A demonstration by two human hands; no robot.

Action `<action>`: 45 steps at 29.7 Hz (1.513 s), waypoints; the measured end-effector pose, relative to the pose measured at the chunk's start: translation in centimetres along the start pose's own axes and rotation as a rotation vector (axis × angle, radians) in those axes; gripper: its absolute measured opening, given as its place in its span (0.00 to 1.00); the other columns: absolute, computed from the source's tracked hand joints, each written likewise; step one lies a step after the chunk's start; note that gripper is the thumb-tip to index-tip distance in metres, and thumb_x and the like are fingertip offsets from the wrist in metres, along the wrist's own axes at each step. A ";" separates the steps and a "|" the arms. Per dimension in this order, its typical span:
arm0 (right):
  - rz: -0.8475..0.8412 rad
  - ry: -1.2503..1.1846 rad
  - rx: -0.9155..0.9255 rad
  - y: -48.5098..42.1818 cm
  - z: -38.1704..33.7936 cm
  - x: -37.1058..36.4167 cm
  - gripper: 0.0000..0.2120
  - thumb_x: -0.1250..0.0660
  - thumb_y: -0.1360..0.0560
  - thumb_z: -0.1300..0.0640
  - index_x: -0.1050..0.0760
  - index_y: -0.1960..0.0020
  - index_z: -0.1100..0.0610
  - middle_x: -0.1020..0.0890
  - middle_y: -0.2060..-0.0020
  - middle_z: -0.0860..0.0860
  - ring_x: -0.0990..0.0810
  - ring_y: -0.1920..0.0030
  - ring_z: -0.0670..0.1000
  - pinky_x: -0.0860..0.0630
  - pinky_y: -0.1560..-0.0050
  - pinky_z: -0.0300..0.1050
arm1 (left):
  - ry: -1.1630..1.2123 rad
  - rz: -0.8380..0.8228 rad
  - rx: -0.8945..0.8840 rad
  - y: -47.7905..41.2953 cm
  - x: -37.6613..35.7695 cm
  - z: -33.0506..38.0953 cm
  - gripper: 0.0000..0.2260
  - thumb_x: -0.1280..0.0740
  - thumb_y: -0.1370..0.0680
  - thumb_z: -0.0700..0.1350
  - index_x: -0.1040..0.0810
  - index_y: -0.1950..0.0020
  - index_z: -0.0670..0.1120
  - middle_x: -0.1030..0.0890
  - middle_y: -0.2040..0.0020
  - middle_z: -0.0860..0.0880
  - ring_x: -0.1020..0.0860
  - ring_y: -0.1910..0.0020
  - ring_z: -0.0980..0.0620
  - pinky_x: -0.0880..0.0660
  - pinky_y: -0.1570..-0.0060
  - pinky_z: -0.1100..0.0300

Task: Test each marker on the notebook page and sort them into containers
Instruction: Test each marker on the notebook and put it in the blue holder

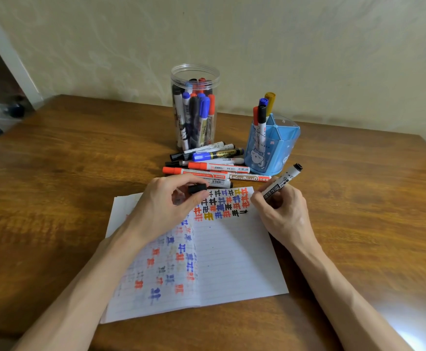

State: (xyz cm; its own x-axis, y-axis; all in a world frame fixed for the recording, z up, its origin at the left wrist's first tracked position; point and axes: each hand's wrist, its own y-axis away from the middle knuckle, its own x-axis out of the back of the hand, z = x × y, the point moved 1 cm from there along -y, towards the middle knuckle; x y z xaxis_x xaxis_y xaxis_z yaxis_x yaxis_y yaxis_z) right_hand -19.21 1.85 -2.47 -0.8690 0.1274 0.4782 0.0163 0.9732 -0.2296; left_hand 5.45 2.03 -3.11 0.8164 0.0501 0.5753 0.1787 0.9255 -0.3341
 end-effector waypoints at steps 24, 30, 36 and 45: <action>-0.018 -0.016 -0.024 -0.2 0.0 0.0 0.16 0.29 0.21 0.61 0.28 0.65 0.50 0.20 0.74 0.33 0.23 0.72 0.36 0.32 0.72 0.28 | -0.029 0.042 -0.041 0.0 -0.1 0.2 0.13 0.31 0.20 0.51 0.19 0.36 0.55 0.20 0.40 0.63 0.23 0.39 0.65 0.20 0.49 0.64; -0.045 0.018 -0.021 0.0 -0.1 -0.2 0.10 0.29 0.23 0.60 0.24 0.62 0.52 0.20 0.72 0.34 0.22 0.70 0.36 0.30 0.70 0.28 | -0.014 0.040 -0.056 0.0 -0.1 0.0 0.13 0.31 0.19 0.50 0.19 0.35 0.52 0.19 0.38 0.60 0.23 0.36 0.64 0.18 0.44 0.58; -0.023 0.000 -0.054 -0.2 -0.4 0.1 0.14 0.30 0.22 0.62 0.28 0.64 0.54 0.22 0.76 0.33 0.24 0.73 0.37 0.33 0.73 0.28 | -0.014 0.036 -0.049 0.0 -0.2 -0.1 0.13 0.31 0.19 0.48 0.19 0.34 0.51 0.19 0.37 0.58 0.23 0.36 0.63 0.18 0.44 0.56; -0.025 0.018 -0.033 0.0 -0.2 -0.2 0.10 0.29 0.22 0.59 0.25 0.61 0.52 0.19 0.72 0.37 0.21 0.69 0.37 0.29 0.71 0.30 | -0.037 0.036 -0.055 0.0 -0.2 -0.1 0.13 0.32 0.18 0.47 0.21 0.33 0.53 0.21 0.36 0.61 0.25 0.35 0.65 0.19 0.45 0.61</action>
State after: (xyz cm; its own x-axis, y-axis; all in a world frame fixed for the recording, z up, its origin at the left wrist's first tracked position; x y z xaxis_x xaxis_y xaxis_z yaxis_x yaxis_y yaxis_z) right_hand -18.96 1.82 -2.42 -0.8601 0.1064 0.4989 0.0115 0.9818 -0.1895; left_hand 5.34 1.95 -3.33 0.8022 0.0980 0.5890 0.1801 0.9008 -0.3952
